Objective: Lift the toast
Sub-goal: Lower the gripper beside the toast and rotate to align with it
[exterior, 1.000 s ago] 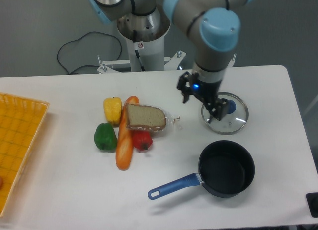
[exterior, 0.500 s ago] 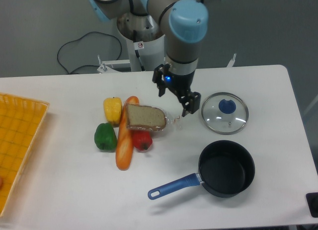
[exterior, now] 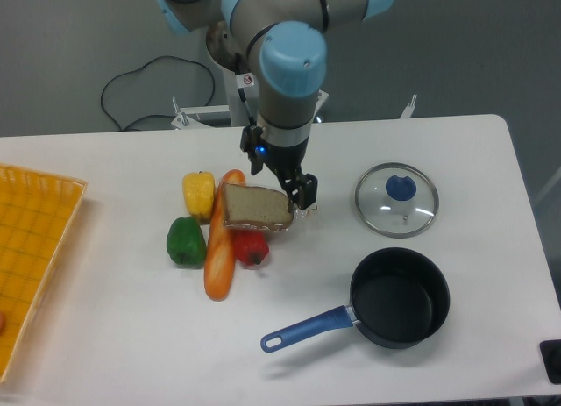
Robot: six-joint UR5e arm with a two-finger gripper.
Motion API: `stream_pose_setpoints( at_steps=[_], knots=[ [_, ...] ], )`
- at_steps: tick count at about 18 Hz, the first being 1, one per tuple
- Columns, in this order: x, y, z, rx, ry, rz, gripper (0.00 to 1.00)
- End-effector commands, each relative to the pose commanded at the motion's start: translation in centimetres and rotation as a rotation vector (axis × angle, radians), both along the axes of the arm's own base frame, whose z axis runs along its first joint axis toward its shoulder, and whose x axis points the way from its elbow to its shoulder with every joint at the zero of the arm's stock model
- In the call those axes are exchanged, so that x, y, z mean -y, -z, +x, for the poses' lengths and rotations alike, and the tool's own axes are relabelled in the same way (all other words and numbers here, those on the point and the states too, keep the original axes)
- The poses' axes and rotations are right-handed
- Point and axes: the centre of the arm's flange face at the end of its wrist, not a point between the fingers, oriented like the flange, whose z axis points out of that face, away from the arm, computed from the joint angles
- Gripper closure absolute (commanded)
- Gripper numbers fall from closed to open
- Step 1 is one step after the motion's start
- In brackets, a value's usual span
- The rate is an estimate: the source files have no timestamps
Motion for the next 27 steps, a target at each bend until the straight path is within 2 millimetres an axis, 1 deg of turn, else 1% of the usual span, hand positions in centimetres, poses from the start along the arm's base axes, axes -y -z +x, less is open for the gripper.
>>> stream_pose_setpoints(
  at_steps=[1,4,7,9,11,13,15,16,19,23,27],
  knots=[
    [-0.2,0.9,-0.2,0.01,0.029,-0.01,0.0],
    [-0.9,2.2,-0.9,0.031,0.116,-0.017,0.0],
    [-1.4,3.0,-2.9,0.04,0.154,-0.015,0.0],
    [-1.2,3.7,-4.9,0.051,0.186,-0.01,0.0],
    [-1.3,5.1,-6.0,0.067,0.225,-0.01,0.0],
    [-1.1,6.6,-7.5,0.076,0.209,-0.004,0.0],
    [-1.7,9.1,-8.3,0.123,0.18,0.04,0.0],
    [-2.2,10.2,-8.3,0.138,0.174,0.061,0.0],
    [-2.4,12.3,-8.3,0.168,0.121,0.053,0.0],
    [-2.0,13.1,-8.0,0.188,0.13,0.043,0.0],
    [-1.0,14.0,-7.3,0.208,0.168,0.024,0.0]
  ],
)
